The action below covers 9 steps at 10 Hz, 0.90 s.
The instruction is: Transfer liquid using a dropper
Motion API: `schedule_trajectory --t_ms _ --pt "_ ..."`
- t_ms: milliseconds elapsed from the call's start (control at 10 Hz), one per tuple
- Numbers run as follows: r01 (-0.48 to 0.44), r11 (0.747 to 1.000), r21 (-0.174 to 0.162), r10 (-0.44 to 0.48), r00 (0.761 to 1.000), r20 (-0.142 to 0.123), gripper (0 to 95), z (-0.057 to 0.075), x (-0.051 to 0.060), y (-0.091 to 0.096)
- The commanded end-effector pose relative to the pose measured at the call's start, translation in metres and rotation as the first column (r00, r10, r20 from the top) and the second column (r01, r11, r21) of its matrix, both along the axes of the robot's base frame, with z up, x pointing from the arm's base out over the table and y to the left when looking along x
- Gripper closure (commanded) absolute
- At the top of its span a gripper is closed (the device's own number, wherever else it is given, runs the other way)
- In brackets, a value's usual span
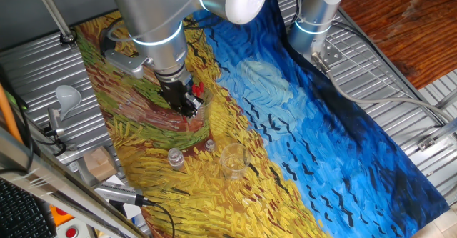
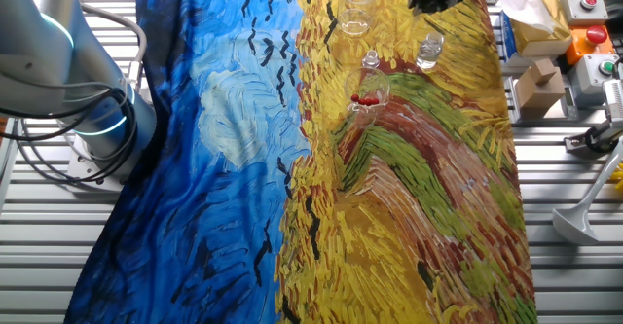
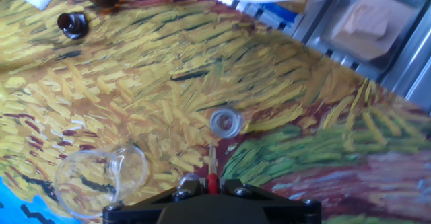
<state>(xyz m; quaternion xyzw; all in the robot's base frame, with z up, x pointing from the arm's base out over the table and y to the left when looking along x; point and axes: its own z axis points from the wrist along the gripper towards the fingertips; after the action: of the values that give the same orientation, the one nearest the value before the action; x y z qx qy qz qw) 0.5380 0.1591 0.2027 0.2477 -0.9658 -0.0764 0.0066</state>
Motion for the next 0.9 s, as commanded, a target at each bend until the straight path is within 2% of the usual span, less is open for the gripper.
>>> schedule_trajectory --t_ms 100,300,600,700,900 --pt "-0.036 0.999 0.003 0.036 0.999 0.007 95.0 0.000 0.000 0.001" --pt "-0.124 0.992 -0.008 0.124 0.992 -0.016 95.0 0.000 0.000 0.001" --pt "-0.170 0.985 0.013 0.170 0.985 -0.005 95.0 0.000 0.000 0.001" --pt "-0.167 0.986 0.028 0.167 0.986 -0.007 95.0 0.002 -0.002 0.004" --pt "-0.126 0.992 0.020 0.126 0.992 -0.016 95.0 0.013 -0.020 0.028"
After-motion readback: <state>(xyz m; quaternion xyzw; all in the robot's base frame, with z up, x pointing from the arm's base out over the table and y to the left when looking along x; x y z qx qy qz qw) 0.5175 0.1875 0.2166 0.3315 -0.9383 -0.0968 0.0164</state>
